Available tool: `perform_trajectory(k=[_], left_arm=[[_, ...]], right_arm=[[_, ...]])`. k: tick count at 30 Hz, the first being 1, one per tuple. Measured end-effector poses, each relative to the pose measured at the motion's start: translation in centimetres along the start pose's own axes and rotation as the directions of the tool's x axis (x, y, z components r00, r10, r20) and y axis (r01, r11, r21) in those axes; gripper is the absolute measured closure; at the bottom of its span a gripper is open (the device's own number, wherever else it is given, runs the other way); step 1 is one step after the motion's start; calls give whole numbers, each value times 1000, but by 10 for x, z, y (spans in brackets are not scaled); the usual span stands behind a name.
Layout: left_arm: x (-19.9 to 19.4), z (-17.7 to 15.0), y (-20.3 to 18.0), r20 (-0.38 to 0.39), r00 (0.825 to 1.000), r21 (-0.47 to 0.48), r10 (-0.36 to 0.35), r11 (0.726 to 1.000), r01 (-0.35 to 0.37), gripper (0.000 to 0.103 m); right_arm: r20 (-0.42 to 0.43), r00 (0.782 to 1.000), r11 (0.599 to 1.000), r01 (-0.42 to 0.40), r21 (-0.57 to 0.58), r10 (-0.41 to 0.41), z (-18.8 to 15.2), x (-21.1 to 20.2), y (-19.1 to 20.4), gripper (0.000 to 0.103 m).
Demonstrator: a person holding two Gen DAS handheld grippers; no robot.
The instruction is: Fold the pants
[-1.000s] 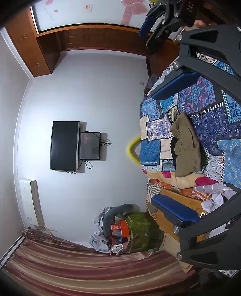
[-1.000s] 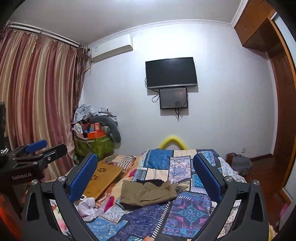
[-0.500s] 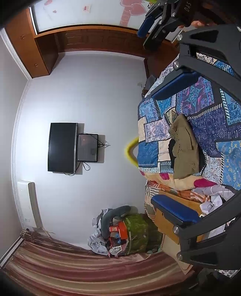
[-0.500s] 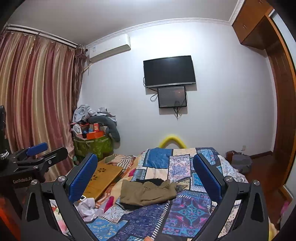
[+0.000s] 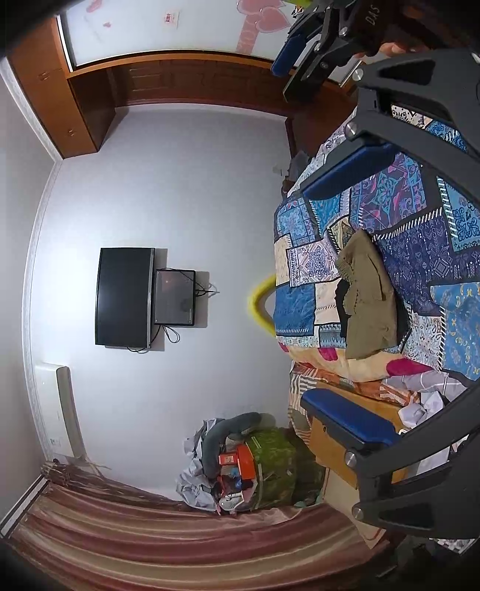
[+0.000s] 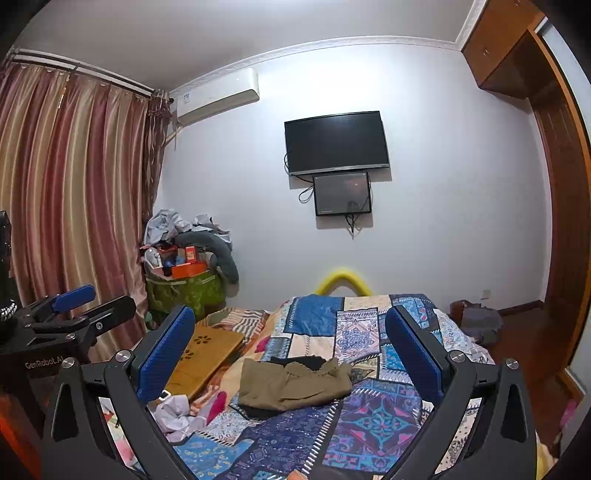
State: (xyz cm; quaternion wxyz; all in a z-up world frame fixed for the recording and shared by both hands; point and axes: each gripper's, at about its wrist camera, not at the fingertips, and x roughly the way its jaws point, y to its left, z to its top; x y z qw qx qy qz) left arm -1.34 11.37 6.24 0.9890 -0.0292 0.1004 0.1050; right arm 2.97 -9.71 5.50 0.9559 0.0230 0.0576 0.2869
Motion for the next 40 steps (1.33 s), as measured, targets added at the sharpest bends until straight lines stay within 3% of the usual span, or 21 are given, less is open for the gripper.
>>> perform_trajectory(k=[40], left_arm=[[2, -2, 3, -19, 999, -8, -46, 999, 46, 0]], right_arm=[[-10, 1000, 1000, 18, 12, -18, 4, 2, -6, 0]])
